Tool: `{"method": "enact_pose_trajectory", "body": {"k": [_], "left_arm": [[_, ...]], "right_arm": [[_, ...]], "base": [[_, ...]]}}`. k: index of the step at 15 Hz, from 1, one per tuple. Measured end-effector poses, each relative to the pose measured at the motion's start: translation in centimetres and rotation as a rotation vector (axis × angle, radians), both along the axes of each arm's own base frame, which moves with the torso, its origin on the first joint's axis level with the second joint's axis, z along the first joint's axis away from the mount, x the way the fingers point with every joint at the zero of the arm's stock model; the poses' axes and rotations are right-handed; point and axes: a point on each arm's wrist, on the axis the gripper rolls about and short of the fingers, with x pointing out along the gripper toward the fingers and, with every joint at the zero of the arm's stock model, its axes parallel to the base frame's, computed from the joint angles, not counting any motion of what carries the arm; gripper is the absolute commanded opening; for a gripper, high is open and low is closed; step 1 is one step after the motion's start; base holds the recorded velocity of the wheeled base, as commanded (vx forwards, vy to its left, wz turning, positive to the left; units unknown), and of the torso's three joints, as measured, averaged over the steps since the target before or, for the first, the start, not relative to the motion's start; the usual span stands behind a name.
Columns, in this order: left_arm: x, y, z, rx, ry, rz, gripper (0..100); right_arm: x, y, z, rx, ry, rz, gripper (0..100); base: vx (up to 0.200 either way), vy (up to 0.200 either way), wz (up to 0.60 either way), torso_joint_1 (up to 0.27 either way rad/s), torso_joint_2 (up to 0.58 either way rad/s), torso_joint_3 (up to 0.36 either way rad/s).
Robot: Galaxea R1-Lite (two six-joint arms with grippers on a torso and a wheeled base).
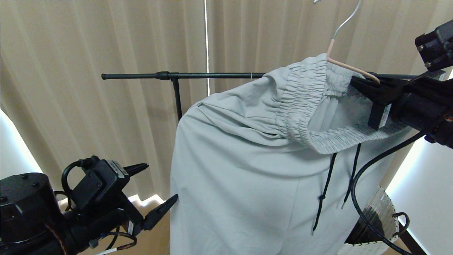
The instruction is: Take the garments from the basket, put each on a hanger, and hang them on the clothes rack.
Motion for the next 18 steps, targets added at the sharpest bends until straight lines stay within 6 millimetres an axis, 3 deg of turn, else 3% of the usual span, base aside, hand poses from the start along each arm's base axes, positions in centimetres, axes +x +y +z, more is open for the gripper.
{"method": "enact_pose_trajectory", "body": {"k": [2,3,14,18], "left_arm": [[0.3,-0.3,0.4,-0.011,-0.019,-0.018,100],[0.5,-0.5,0.5,-0.013,-0.025,-0.021,0],[0.7,-2.1,0.7,-0.024,-0.026,-0.14,0],[1.6,-1.1,0.4,0.022,-0.044,-0.084,0]], "right_arm": [[-0.2,0.1,0.0,0.0,-0.003,0.025,0],[-0.4,0.3,0.1,0.001,-0.005,0.033,0],[-0.8,0.4,0.2,0.007,-0.01,0.048,0],[-0.8,0.4,0.2,0.007,-0.009,0.044,0]], "base": [[0.0,0.0,0.0,0.0,0.0,0.0],[0.0,0.0,0.0,0.0,0.0,0.0],[0.0,0.0,0.0,0.0,0.0,0.0],[0.0,0.0,0.0,0.0,0.0,0.0]]}}
